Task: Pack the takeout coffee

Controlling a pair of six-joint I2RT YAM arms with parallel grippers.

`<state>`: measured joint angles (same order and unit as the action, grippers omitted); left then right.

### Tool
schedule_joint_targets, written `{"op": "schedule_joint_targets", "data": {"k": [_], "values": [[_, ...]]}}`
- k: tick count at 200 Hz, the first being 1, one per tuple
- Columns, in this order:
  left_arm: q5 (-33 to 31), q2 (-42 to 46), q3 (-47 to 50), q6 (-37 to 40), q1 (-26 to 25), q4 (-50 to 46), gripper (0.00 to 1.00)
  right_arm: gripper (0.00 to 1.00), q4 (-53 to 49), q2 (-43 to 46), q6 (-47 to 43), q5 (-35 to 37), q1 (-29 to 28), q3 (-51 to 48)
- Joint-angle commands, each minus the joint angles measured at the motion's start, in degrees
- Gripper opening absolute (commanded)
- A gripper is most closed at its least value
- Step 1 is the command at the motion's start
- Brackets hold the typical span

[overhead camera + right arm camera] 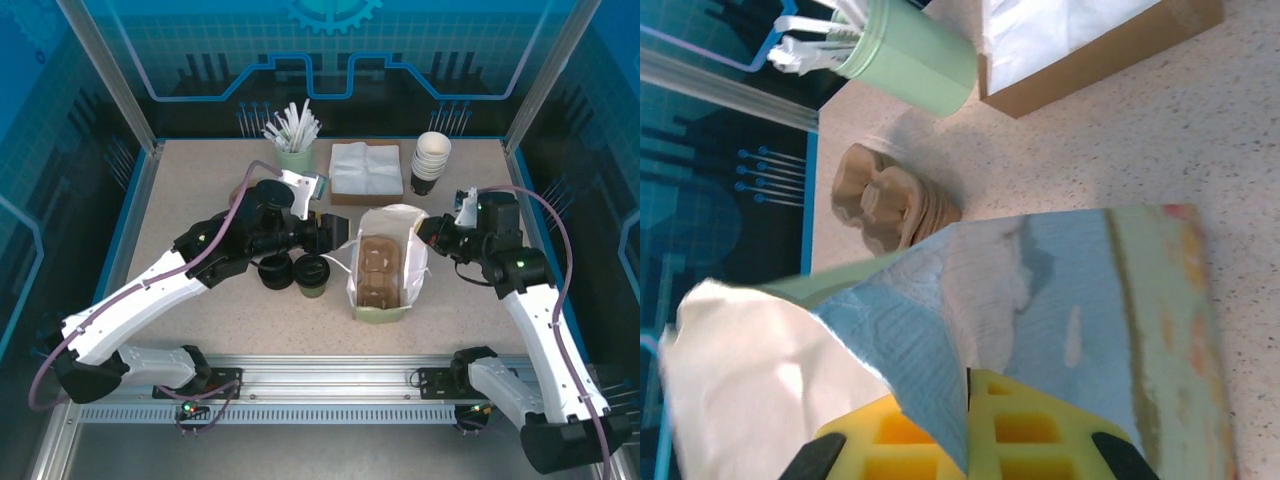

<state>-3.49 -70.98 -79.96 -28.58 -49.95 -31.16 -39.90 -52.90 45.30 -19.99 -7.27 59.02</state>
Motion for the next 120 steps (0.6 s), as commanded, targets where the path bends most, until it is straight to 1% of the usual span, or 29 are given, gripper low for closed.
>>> {"op": "schedule_joint_targets", "data": {"k": [1, 20, 48, 71, 87, 120], "values": [[-2.0, -0.3, 0.1, -1.5, 0.8, -1.6, 0.59, 0.02, -4.4, -3.1, -0.3, -0.3, 2.3, 4.0], [-1.8, -0.8, 0.2, -2.3, 1.7, -3.1, 0.59, 0.13, -8.6, -7.1, -3.7, 0.2, 3.1, 7.8], [-1.8, -0.7, 1.0, -2.8, 2.2, -3.7, 0.59, 0.24, -13.8, -11.4, -9.2, 2.8, 3.1, 13.1], [-1.8, -0.5, 1.1, -2.8, 2.4, -4.9, 0.60, 0.37, -17.1, -13.8, -13.7, 5.4, 3.1, 17.0], [-1.9, -0.4, 1.1, -2.9, 2.6, -5.7, 0.60, 0.44, -19.0, -14.9, -17.2, 7.5, 3.2, 19.9], [-1.7, 0.9, 1.8, -0.3, 2.7, -6.7, 0.62, 0.52, -20.8, -17.2, -24.2, 10.4, 3.2, 26.0]]}}
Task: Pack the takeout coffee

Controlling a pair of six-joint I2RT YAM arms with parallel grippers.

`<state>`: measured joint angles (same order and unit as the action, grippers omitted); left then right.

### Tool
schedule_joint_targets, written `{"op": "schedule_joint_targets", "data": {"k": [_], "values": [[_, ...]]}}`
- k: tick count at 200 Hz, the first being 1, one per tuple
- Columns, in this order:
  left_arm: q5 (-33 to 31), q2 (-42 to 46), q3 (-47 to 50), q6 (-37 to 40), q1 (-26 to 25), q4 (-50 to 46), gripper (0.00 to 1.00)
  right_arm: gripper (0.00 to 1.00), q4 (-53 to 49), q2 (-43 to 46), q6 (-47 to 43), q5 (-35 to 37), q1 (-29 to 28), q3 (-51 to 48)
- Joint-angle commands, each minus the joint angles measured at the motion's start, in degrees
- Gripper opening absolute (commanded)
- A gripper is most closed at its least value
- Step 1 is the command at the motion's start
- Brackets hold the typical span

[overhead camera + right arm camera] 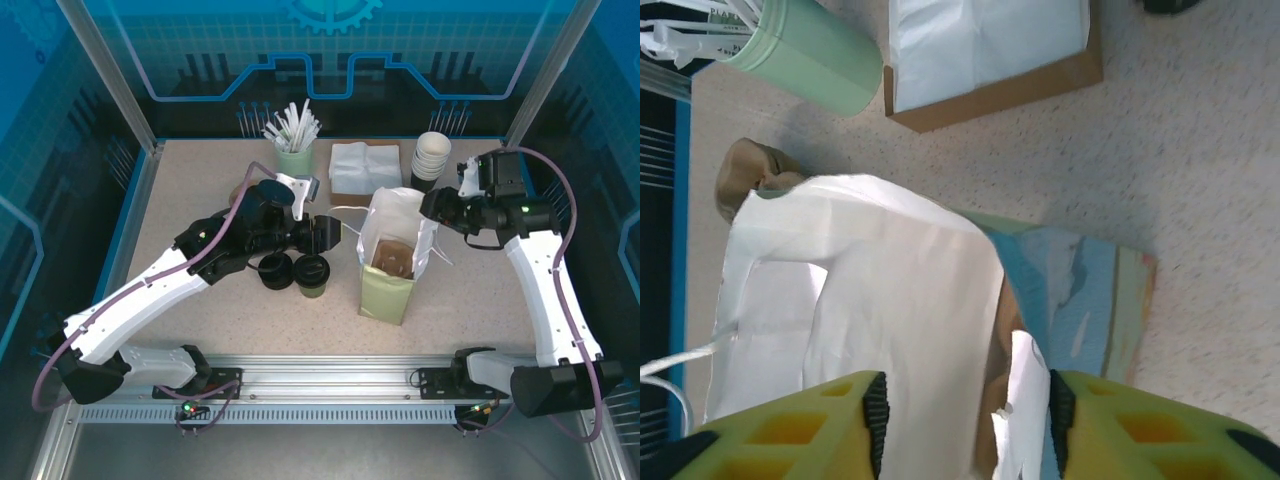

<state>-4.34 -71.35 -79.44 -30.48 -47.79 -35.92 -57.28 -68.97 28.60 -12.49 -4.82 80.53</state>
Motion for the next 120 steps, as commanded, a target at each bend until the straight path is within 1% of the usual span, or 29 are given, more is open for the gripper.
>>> {"op": "schedule_joint_targets", "data": {"k": [1, 20, 30, 52, 76, 86, 98, 120], "values": [[-0.8, 1.3, 1.3, 1.7, 0.6, -1.9, 0.62, 0.52, -3.4, -1.2, -7.9, 2.8, 0.7, 4.7], [-1.3, 2.0, 1.4, 4.5, 0.7, -3.5, 0.65, 0.55, -2.0, -1.9, -11.9, 0.5, 0.9, 6.7], [-1.6, 2.2, 1.6, 6.2, 0.8, -4.3, 0.66, 0.55, -1.0, -2.2, -14.3, -2.1, 0.9, 7.6], [-4.0, 3.0, 3.2, 9.0, 0.9, -5.5, 0.70, 0.57, -0.1, -3.3, -19.2, -5.3, 0.9, 9.3], [-7.2, 4.0, 6.3, 10.1, 1.0, -5.8, 0.74, 0.58, -0.9, -4.3, -23.8, -5.4, 0.9, 10.8], [-8.2, 4.2, 7.8, 10.0, 1.0, -6.1, 0.77, 0.59, -1.4, -4.5, -25.1, -5.1, 1.0, 11.3], [-9.3, 4.4, 9.6, 9.3, 1.0, -6.2, 0.81, 0.60, -1.8, -4.5, -25.9, -4.3, 1.1, 11.6], [-11.9, 4.0, 12.5, 7.1, 1.0, -6.1, 0.84, 0.61, -2.3, -4.5, -26.3, -3.8, 1.6, 11.8]]}}
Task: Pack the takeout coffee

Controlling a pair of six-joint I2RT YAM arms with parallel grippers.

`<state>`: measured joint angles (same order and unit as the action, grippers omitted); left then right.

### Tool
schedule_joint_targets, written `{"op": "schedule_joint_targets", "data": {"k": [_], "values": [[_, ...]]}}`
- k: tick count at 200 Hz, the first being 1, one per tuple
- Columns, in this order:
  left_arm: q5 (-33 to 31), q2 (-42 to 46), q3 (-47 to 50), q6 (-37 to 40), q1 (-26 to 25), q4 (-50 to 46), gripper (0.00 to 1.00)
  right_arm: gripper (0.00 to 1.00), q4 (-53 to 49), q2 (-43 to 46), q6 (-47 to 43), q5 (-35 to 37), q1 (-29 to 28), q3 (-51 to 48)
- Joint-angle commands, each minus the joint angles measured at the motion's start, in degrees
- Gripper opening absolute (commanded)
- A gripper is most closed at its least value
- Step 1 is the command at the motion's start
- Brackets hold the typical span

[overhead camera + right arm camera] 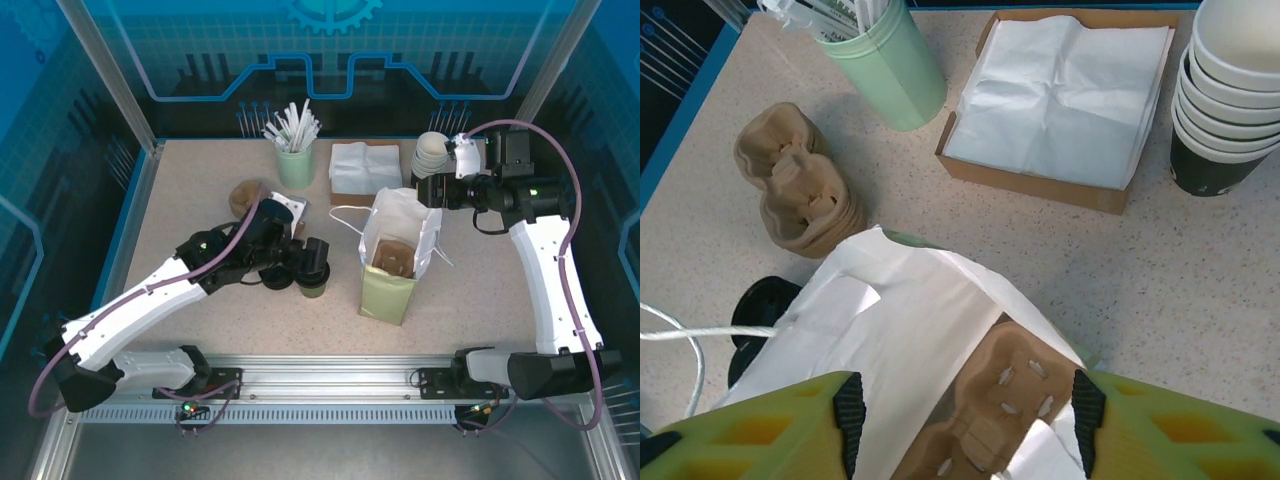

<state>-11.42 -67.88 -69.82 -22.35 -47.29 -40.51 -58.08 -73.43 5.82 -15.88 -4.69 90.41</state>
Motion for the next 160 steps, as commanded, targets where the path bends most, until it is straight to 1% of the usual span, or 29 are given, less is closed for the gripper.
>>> {"op": "schedule_joint_targets", "data": {"k": [1, 26, 60, 77, 102, 117, 143, 160], "values": [[-4.9, 0.5, 3.0, -1.1, 0.5, -1.6, 0.84, 0.61, -1.6, 0.0, -3.5, -0.3, 1.4, 2.1], [-6.7, -0.9, 5.7, -3.5, 0.4, -1.1, 0.87, 0.61, -2.1, 0.0, -3.5, 0.1, 2.1, 2.0], [-5.5, -3.0, 8.0, -5.6, 0.3, 0.8, 0.92, 0.62, -2.6, 0.1, -2.8, 0.3, 3.0, 2.1], [-5.4, -5.3, 7.6, -6.2, 0.0, 0.0, 0.92, 0.63, -2.4, 0.5, -2.4, -0.5, 3.2, 1.8], [-6.0, -8.1, 7.0, -7.5, -1.9, 0.3, 0.91, 0.64, -2.3, 1.0, -2.5, -0.7, 3.5, 1.5], [-7.6, -10.0, 6.3, -9.4, -2.8, -0.2, 0.88, 0.65, -2.5, 1.0, -2.6, -1.9, 3.9, 1.6], [-10.3, -12.9, 4.8, -11.3, -4.0, -1.7, 0.88, 0.65, -1.6, 1.4, -2.0, -3.3, 4.2, 1.1], [-10.4, -14.3, 4.2, -11.5, -4.5, -1.6, 0.88, 0.65, -1.2, 1.6, -1.5, -3.7, 4.4, 1.0]]}}
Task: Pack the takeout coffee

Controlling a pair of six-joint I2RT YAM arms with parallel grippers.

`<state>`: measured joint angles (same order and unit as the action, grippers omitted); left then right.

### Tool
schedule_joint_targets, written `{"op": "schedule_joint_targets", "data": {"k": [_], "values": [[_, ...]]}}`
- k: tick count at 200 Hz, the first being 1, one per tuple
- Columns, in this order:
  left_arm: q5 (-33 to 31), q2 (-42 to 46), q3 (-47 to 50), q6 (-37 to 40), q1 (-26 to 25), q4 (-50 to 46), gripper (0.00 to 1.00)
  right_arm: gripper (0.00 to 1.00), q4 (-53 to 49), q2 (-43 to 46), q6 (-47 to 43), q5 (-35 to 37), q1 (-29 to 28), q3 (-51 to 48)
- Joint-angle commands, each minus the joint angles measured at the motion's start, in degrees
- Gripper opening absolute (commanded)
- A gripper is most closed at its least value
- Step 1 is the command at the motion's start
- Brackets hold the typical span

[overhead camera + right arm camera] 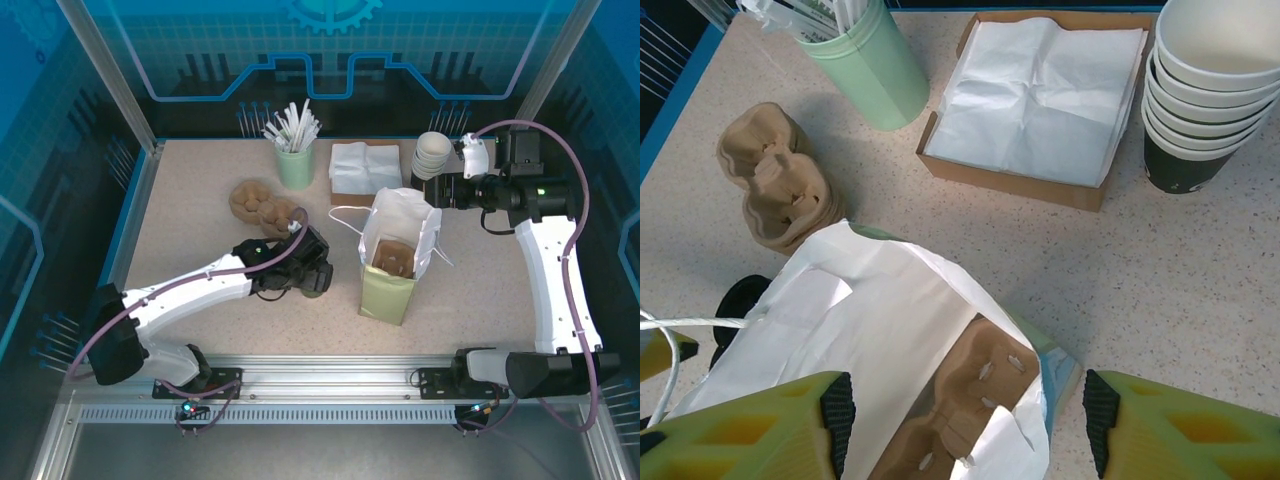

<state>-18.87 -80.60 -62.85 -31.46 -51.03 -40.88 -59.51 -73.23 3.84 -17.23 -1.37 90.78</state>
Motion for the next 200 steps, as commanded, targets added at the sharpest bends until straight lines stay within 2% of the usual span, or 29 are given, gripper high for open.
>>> {"op": "schedule_joint_targets", "data": {"k": [1, 106, 200], "values": [[-2.9, -1.7, -2.8, -2.4, -0.7, -1.2, 0.88, 0.65, 0.2, 1.3, 0.4, -2.4, 1.0, 0.6], [-3.6, -5.4, -4.6, -3.6, -1.4, -1.9, 0.80, 0.67, 0.7, 1.6, 0.7, -4.0, 2.6, -0.4], [-4.5, -7.4, -7.0, -3.4, -1.4, -3.5, 0.81, 0.68, 0.3, 1.1, 0.6, -6.1, 3.2, 0.3]]}}
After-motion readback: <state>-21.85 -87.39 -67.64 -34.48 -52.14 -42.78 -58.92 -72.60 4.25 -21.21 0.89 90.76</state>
